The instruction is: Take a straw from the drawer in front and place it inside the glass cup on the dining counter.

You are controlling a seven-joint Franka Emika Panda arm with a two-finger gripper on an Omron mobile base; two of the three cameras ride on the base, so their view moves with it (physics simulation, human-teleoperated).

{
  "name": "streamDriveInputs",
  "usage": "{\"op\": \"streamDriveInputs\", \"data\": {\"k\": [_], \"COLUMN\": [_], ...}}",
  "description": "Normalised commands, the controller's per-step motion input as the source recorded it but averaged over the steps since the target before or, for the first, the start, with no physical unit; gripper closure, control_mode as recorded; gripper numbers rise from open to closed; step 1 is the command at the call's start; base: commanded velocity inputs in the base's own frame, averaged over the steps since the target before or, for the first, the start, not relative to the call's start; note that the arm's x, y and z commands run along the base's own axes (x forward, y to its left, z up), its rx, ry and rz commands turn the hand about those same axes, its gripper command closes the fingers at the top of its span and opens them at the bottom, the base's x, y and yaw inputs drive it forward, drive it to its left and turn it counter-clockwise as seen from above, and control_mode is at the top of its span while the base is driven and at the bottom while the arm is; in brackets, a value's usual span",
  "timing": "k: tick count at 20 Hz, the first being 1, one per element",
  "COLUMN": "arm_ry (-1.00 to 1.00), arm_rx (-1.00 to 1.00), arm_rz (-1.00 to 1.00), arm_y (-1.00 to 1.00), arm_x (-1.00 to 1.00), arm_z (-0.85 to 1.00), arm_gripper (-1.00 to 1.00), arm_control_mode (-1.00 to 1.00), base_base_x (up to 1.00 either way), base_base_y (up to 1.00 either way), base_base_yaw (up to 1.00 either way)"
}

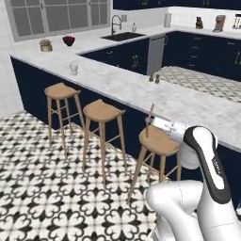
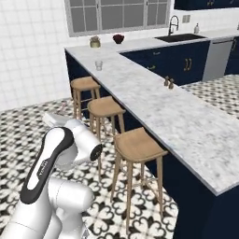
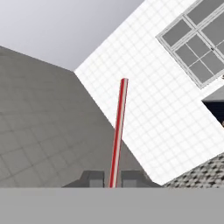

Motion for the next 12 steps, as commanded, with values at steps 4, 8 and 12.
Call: {"op": "streamDriveInputs", "data": {"k": [4, 8, 12], "arm_ry": [0.0, 0.0, 0.0], "arm_rx": [0.0, 0.0, 0.0], "arm_rz": [0.0, 0.0, 0.0], "arm_y": [0.0, 0.0, 0.0], "arm_x": [0.0, 0.0, 0.0], "arm_z": [0.0, 0.0, 0.0], "arm_gripper": [1.0, 1.0, 1.0], "arm_control_mode": [1.0, 1.0, 1.0], "base_base_x": [0.81, 0.66, 0.6], "base_base_y": [1.0, 1.0, 1.0], "base_base_yaw": [-0.35, -0.32, -0.26]}}
